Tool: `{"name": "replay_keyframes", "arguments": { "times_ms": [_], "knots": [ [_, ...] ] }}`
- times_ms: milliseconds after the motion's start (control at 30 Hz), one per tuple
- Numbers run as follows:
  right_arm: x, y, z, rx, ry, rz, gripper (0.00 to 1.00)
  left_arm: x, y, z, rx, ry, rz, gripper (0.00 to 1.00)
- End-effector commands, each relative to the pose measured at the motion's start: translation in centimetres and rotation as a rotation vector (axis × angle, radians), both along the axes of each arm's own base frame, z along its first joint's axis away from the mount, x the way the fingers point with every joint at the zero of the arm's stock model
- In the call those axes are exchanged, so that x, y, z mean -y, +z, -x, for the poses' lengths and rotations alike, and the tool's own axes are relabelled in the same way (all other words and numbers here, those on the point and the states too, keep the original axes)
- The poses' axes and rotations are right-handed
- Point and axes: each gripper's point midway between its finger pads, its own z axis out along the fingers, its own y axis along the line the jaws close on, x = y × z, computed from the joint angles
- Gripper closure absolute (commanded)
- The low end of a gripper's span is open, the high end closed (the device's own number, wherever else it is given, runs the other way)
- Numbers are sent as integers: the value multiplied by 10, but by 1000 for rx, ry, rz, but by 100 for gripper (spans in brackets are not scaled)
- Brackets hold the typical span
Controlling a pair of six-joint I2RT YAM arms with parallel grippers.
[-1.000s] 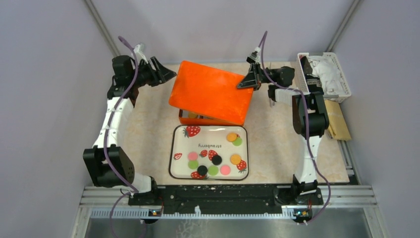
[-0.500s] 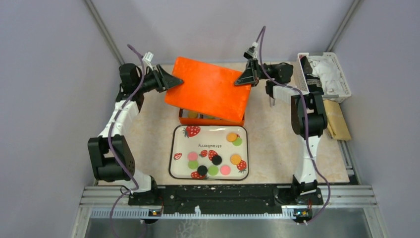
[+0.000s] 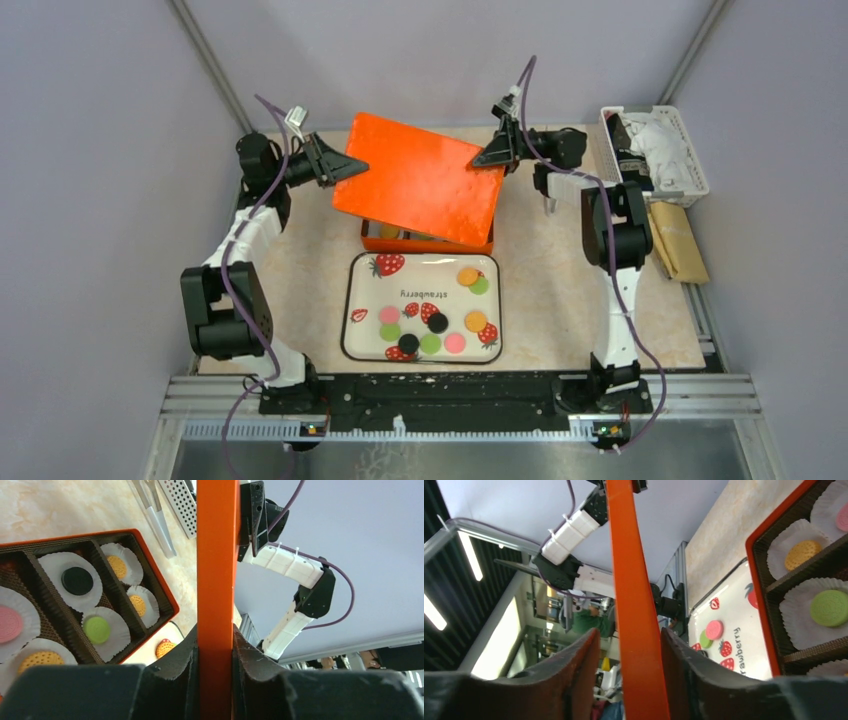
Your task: Pack the cookies
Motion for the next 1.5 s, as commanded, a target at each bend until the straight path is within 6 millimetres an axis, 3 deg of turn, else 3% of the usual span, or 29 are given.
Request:
{"name": "replay_keyframes", "arguments": {
  "times_ms": [0,167,400,700,933,1133,1367,1467],
  "knots": [
    [-11,37,16,236,-40,-155,40,10,17,1,146,-20,-14,97],
    [-10,30,20,214,-67,-169,26,9,33,-7,137,16,33,99],
    [-8,10,28,164,-108,-170,26,7,65,-21,155,8,187,100],
    [-2,-4,28,121,-177,-186,26,4,84,-34,142,-7,312,100],
    [0,-13,33,86,-217,-194,39,1,84,-51,142,66,277,100],
    [0,1,27,94,-234,-225,60,1,76,-50,133,85,240,100],
    [-2,25,23,120,-233,-263,69,1,50,-49,93,114,181,100],
    [-2,32,19,120,-239,-275,82,2,37,-47,69,122,143,100]
  ]
}}
